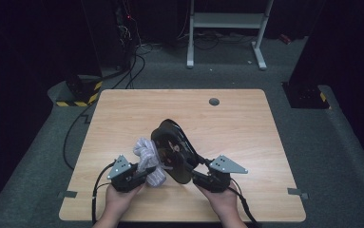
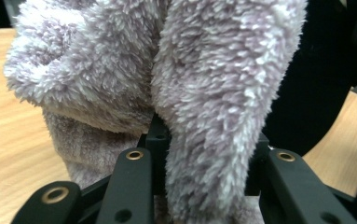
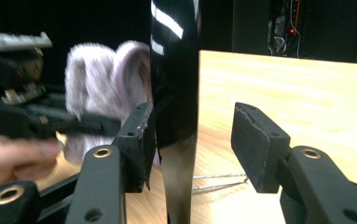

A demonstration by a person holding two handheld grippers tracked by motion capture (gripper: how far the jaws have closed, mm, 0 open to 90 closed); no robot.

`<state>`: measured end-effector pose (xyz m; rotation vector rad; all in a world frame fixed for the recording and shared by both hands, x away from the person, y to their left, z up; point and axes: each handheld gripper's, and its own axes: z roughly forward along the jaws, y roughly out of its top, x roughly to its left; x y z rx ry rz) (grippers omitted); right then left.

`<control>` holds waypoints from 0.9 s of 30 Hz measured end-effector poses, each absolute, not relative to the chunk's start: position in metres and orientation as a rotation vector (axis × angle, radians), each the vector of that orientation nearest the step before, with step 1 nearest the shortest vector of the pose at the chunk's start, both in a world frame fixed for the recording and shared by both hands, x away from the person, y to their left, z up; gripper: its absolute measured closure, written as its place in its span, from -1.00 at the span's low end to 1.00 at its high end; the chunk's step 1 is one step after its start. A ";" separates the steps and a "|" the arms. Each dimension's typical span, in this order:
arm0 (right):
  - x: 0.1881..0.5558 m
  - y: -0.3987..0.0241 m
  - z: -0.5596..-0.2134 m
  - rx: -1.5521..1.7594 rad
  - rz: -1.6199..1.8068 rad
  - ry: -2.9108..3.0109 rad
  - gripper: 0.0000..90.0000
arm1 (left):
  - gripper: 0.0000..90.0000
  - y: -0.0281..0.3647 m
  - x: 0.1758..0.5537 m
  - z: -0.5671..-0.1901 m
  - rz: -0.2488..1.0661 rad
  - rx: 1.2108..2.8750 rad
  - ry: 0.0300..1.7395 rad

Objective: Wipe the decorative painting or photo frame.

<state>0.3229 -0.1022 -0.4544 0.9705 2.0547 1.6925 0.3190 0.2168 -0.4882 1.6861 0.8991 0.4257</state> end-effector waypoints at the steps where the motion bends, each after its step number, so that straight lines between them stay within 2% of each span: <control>1: 0.323 -0.100 -0.457 0.965 1.687 2.058 0.12 | 0.45 0.219 0.319 -0.487 0.429 1.677 0.906; 10: 0.331 -0.085 -0.473 0.948 1.648 2.138 0.43 | 0.44 0.250 0.320 -0.480 0.474 1.582 0.981; 15: 0.334 -0.081 -0.476 0.936 1.651 2.152 0.77 | 0.44 0.259 0.319 -0.479 0.487 1.564 0.999; 27: 0.322 -0.078 -0.473 0.884 1.696 2.124 0.80 | 0.44 0.274 0.321 -0.480 0.510 1.532 1.041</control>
